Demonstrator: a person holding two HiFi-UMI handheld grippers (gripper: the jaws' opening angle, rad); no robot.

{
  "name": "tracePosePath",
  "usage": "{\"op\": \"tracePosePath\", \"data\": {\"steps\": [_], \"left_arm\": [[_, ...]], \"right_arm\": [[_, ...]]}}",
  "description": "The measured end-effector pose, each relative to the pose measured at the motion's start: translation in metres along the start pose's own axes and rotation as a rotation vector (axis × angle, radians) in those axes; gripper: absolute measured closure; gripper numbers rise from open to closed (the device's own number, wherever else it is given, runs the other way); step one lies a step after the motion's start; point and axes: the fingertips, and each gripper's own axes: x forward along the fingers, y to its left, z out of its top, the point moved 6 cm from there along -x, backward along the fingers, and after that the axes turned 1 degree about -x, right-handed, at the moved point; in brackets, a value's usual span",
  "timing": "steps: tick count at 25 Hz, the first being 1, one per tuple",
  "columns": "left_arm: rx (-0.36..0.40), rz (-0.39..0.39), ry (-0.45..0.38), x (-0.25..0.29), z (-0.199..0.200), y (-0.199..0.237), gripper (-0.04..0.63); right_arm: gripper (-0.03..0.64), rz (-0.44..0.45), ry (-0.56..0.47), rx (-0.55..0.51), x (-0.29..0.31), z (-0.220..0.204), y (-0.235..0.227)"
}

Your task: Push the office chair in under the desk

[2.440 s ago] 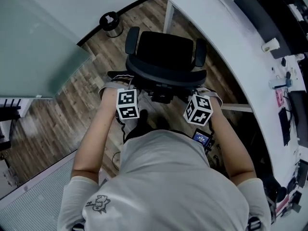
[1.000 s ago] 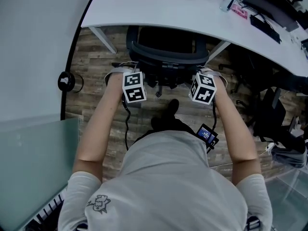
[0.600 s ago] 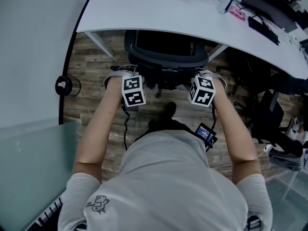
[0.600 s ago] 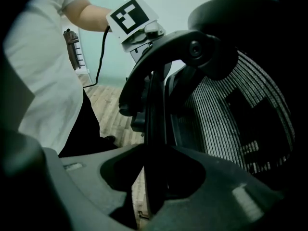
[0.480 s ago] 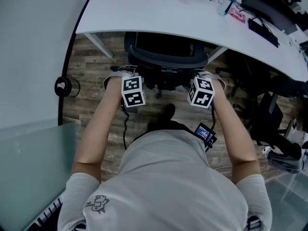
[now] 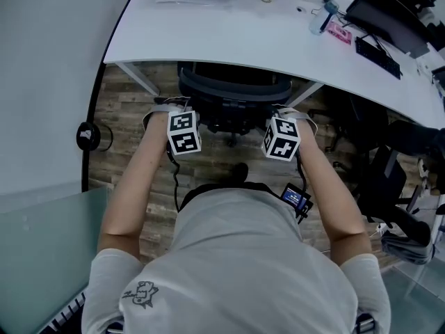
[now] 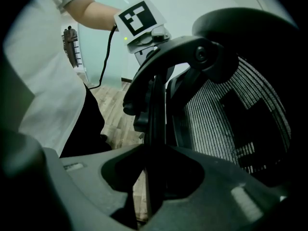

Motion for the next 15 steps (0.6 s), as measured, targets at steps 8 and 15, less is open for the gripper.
{"op": "tracePosePath", "data": {"steps": [8,15], "left_arm": [[0.000,-0.001,-0.007,0.016,0.012,0.042,0.479],[0.026,-0.008,-0.008,0.027,0.006,0.074,0.479]], "right_arm": [[0.511,-0.020,0.017,0.004,0.007,-0.017,-0.043],[0.514,-0.030,0.011,0.037,0.017,-0.016,-0.070]]}}
